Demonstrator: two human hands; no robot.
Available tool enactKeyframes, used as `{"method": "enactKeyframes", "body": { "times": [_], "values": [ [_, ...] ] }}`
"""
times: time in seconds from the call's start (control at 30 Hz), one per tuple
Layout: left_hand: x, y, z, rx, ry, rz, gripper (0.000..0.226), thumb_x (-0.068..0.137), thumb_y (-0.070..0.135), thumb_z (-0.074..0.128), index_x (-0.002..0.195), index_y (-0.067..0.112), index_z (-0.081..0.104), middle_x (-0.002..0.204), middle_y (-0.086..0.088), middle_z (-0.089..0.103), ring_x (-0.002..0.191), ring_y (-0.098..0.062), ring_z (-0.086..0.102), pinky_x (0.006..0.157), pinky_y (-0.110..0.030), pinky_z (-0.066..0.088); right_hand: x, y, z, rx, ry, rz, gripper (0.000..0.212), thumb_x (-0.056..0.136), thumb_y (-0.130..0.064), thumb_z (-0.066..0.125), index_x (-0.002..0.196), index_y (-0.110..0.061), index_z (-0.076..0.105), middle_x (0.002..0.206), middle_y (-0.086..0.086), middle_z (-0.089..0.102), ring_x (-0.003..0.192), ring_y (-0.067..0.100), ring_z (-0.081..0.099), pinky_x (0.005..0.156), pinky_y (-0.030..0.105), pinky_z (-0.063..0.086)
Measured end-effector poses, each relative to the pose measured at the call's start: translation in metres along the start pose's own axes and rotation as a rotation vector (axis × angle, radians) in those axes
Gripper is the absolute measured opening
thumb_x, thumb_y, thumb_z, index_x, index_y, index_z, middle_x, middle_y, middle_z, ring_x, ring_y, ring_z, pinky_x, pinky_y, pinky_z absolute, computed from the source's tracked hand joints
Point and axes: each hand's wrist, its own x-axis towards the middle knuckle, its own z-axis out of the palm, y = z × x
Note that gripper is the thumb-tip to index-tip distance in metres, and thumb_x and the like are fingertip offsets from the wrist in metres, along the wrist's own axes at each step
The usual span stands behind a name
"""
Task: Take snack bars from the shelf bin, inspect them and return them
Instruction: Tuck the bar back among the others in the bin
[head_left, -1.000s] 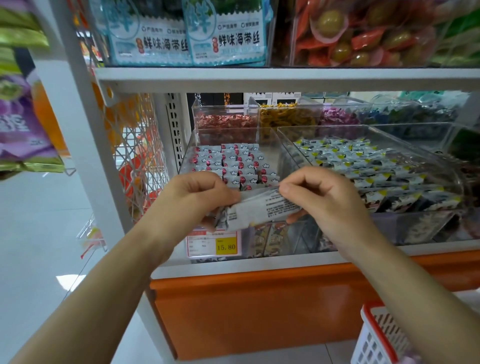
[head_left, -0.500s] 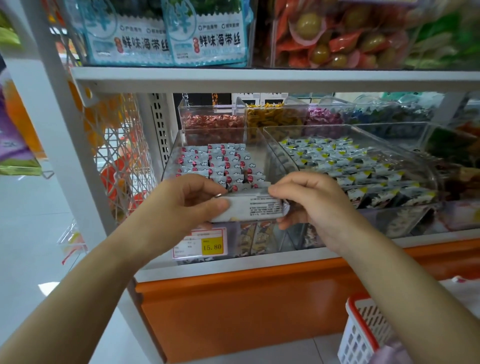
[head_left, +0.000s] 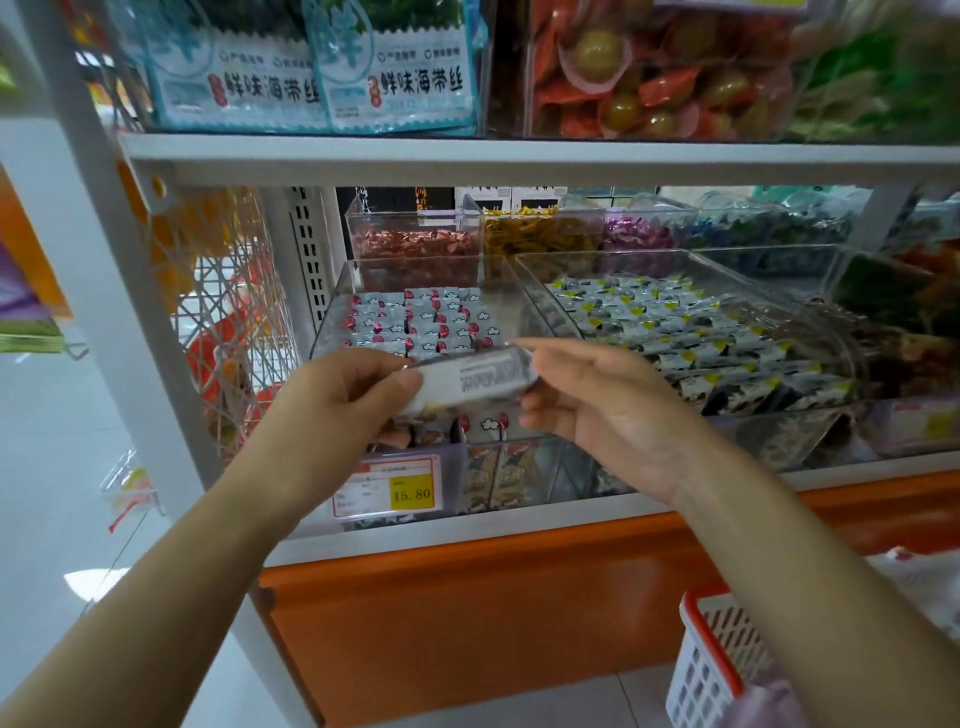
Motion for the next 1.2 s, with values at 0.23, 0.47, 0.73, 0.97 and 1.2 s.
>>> {"method": "enactKeyframes", "body": {
  "times": [0.23,0.47,0.73,0.97,1.2],
  "values": [
    [0.001,-0.004,0.004,0.123,0.156,0.171,0.025,0.097,0.035,0.04,0.092,0.037,0.064,0.08,-0.006,0.064,0.064,-0.015,0.057,0.061,-0.026,0.046,0.009,0.005,0.009,-0.351,0.288,-0.359,0.017,0.083,-0.012,0.066,0.096,-0.023,0.067,0.077,-0.01,0.069,0.067,0.004,0.063,0.059,0.021,0.054],
    [0.001,-0.034,0.0,1.083,-0.119,0.314,0.05,0.098,0.038,0.019,0.147,0.028,0.022,0.156,0.01,0.016,0.145,-0.01,0.001,0.116,-0.039,-0.005,0.018,-0.001,0.014,-0.698,0.277,-0.392,0.021,0.081,-0.02,0.07,0.101,-0.025,0.063,0.094,0.005,0.069,0.077,0.015,0.067,0.065,0.032,0.058],
    [0.0,-0.037,-0.009,1.1,-0.138,0.218,0.051,0.099,0.04,0.015,0.148,0.028,0.017,0.157,0.012,0.01,0.144,-0.008,-0.007,0.113,-0.049,-0.011,0.031,0.005,0.033,-0.996,0.25,-0.453,0.04,0.08,-0.028,0.071,0.117,-0.016,0.062,0.095,-0.013,0.06,0.083,0.003,0.056,0.078,0.025,0.048],
    [0.0,-0.038,-0.01,1.063,-0.157,0.204,0.05,0.099,0.04,0.015,0.148,0.028,0.016,0.157,0.012,0.009,0.144,-0.006,-0.008,0.114,-0.049,-0.006,0.033,0.014,0.039,-1.171,0.193,-0.47,0.033,0.075,-0.03,0.075,0.103,-0.017,0.063,0.08,-0.023,0.048,0.072,-0.004,0.047,0.067,0.005,0.035],
    [0.0,-0.035,-0.01,0.997,-0.122,0.207,0.049,0.099,0.04,0.018,0.146,0.028,0.025,0.156,0.011,0.016,0.144,-0.006,-0.004,0.114,-0.048,-0.005,0.039,0.03,0.047,-1.689,0.004,-0.472,0.018,0.088,-0.038,0.057,0.09,-0.03,0.073,0.11,-0.01,0.054,0.109,0.016,0.036,0.083,0.032,0.023]
  ]
}}
